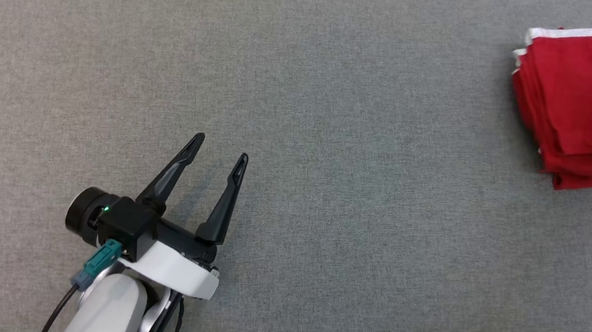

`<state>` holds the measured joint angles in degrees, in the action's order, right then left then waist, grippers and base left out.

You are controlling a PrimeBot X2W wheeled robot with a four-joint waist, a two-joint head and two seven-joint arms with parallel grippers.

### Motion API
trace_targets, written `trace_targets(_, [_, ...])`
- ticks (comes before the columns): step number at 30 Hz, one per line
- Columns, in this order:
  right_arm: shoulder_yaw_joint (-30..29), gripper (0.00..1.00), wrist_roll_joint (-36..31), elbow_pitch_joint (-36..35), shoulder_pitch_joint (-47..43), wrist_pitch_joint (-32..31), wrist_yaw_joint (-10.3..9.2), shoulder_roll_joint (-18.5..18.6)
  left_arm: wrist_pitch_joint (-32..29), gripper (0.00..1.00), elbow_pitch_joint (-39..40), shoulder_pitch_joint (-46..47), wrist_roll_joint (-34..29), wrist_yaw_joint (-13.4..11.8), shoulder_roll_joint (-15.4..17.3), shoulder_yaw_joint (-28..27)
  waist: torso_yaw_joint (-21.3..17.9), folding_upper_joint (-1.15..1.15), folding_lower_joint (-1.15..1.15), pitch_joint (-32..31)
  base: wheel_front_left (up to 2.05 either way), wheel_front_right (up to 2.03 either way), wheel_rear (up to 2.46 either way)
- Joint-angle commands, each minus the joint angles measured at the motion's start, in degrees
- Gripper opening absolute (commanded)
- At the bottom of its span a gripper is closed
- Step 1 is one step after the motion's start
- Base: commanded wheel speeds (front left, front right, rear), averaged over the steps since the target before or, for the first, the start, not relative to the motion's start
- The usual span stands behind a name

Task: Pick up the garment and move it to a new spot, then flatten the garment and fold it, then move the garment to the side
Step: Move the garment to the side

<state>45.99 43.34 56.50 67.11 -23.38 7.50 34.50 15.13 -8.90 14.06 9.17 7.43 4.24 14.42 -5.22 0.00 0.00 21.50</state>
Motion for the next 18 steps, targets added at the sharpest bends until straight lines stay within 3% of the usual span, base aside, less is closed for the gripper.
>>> trace_targets(1, [0.2,0.0,-1.9,2.4,1.0,0.7,-0.01,0.0,0.0,1.0,0.1,1.3,0.0,0.1,0.2,0.1,0.2,0.0,0.0,0.4,0.0,0.0,0.0])
trace_targets(3, [-0.1,0.0,-3.4,4.9,1.9,1.8,-0.01,-0.8,0.0,1.0,0.0,1.6,0.2,0.1,0.2,0.3,0.3,0.0,0.0,0.6,0.0,0.0,0.0])
trace_targets(4, [-0.2,0.13,-4.1,6.1,2.1,2.3,-0.01,-1.1,0.0,1.0,0.0,1.8,0.4,0.1,0.1,0.4,0.4,0.0,0.0,0.6,0.0,0.0,0.0])
trace_targets(5, [-0.3,0.4,-4.7,7.4,2.2,2.7,-0.01,-1.4,0.0,1.0,-0.1,1.9,0.5,0.1,0.1,0.5,0.5,0.0,0.0,0.6,0.0,0.0,0.0])
trace_targets(6, [-0.4,0.87,-5.1,8.6,2.3,3.2,-0.01,-1.8,0.0,1.0,-0.2,1.9,0.5,0.1,0.1,0.5,0.6,0.0,0.0,0.5,0.0,0.0,0.0])
trace_targets(7, [-0.5,1.0,-5.7,9.6,2.4,3.7,-0.01,-2.1,0.0,1.0,-0.3,1.9,0.5,0.1,0.1,0.6,0.8,0.0,0.0,0.4,0.0,0.0,0.0])
trace_targets(18, [-0.3,1.0,-10.1,13.4,3.2,13.3,-0.01,-5.6,0.0,1.0,-0.4,-1.1,1.1,0.1,0.0,-1.7,0.9,0.0,0.0,-5.2,0.0,0.0,0.0])
